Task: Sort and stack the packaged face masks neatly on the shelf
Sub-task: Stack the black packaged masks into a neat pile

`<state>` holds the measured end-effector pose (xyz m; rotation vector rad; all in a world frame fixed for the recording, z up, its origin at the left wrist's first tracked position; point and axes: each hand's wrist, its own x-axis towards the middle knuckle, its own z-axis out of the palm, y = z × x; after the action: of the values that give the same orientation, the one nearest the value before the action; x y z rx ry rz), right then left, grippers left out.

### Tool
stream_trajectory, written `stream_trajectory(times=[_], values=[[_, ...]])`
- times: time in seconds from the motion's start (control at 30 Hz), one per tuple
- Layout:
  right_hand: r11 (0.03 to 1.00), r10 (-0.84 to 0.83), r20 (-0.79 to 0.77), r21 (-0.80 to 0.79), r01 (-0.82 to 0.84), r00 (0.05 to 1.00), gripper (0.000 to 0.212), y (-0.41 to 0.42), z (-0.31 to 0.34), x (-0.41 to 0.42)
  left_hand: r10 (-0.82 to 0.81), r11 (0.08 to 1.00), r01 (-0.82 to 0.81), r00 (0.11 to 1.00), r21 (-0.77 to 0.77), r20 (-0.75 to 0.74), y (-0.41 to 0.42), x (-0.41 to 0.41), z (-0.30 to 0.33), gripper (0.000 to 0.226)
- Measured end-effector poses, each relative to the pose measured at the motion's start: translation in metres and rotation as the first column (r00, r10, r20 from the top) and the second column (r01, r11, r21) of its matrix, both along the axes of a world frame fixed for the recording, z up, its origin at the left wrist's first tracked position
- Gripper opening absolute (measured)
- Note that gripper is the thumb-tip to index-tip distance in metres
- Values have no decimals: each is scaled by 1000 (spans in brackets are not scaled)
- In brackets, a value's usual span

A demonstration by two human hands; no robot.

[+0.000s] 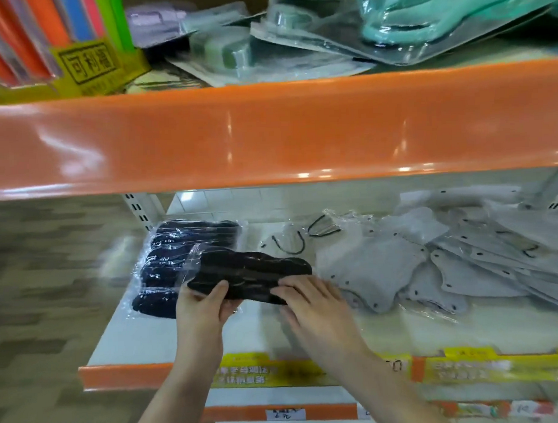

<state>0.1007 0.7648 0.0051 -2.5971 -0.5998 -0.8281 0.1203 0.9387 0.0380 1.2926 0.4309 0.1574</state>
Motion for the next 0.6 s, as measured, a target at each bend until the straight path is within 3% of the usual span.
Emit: stream_trajectory(times=[0.13, 0.2, 0.27, 0.33, 0.4, 0.47, 0.5, 0.6], values=[[999, -12, 36, 35, 10, 999, 31, 25, -9, 19, -70, 989, 66, 997, 132, 27, 29, 3, 2, 25], [998, -13, 34, 56, 11, 999, 33, 40, -7, 27, -64, 940, 43, 997, 337, 50, 46, 8, 2, 34], [998, 10, 35, 63, -12, 999, 31, 57, -5, 33, -59, 758, 24, 998, 652, 32, 62, 10, -2, 52], [999, 32, 17, 35, -32, 999, 30, 74, -7, 39, -87, 520, -40, 991, 853, 100, 79, 11, -6, 63], [999, 47, -23, 17, -47, 999, 29, 88, -15, 43, -189, 274, -156, 959, 949, 212, 95, 14, -17, 53], [997, 68, -48, 32, -66, 997, 29, 99, -25, 44, -265, 64, -222, 936, 973, 231, 113, 18, -31, 33], [996, 80, -58, 33, -78, 995, 30, 104, -29, 43, -292, 13, -195, 937, 981, 190, 120, 19, -35, 30], [994, 109, -88, -2, -110, 990, 30, 114, -37, 40, -398, -89, 2, 917, 996, -37, 131, 20, -46, 49]])
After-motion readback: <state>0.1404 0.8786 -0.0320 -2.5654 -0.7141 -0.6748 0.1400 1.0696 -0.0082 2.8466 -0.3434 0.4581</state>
